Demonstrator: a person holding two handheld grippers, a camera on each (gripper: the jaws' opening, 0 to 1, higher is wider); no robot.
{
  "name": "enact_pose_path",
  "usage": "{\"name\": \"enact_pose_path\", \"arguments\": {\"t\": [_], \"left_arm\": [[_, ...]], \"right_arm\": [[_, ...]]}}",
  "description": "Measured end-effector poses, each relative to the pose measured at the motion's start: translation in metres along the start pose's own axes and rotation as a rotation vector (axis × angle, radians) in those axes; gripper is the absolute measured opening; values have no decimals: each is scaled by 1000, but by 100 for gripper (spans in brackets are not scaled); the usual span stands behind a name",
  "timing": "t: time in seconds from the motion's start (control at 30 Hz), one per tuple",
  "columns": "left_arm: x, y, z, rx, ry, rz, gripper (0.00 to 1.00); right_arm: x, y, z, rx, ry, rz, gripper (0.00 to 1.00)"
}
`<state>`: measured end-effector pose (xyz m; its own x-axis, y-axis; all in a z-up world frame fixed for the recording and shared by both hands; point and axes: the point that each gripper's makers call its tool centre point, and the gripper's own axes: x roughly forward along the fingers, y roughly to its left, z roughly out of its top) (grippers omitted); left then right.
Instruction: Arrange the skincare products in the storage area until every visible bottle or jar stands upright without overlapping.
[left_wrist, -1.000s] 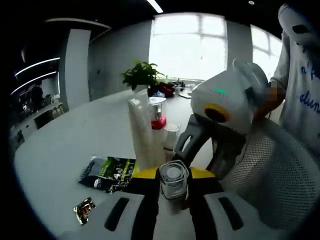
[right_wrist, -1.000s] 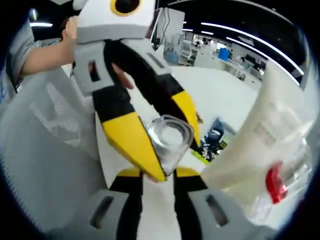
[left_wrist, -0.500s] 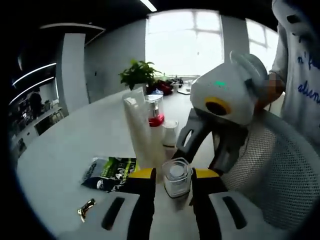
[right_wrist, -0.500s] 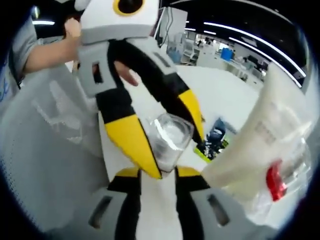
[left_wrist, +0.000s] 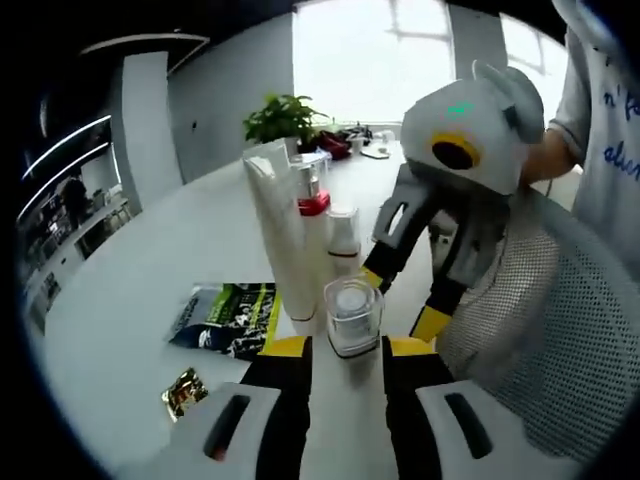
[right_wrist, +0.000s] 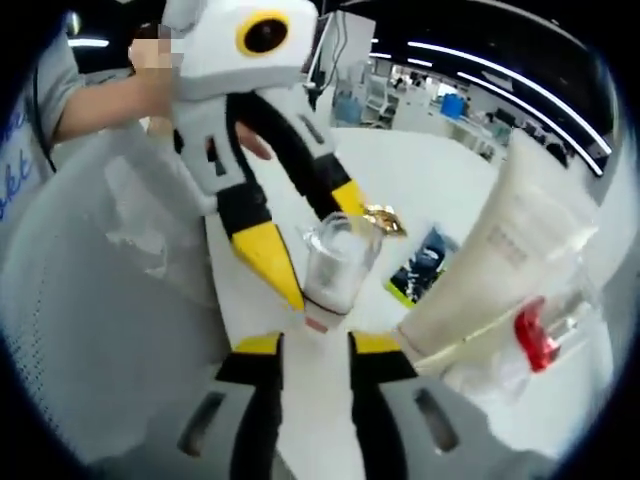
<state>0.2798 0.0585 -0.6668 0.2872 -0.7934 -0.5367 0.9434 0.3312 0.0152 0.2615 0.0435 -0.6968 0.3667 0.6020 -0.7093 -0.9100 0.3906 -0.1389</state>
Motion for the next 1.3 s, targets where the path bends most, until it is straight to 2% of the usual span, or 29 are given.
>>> {"name": "enact_pose_path", "arguments": {"t": [0.47,0.63,0.73,1.1,1.3], "left_arm": [[1,7,-19,-44,85,40,22],[1,11,-26,-78,117,66,20],[0,14,-29,-66,132,80,18],[6,12,-33,-74,167,66,13],[12,12,-34,-78,179,57,11]], "right_arm": [[-28,-2,-16,62,-3,-38,22],[-37,-9,-24,88,6,-60,22],[-40,-13,-30,105,14,-67,21],[-41,-30,-51,156,55,-101,19],[-43,-48,-52,191,54,-148,19]]}}
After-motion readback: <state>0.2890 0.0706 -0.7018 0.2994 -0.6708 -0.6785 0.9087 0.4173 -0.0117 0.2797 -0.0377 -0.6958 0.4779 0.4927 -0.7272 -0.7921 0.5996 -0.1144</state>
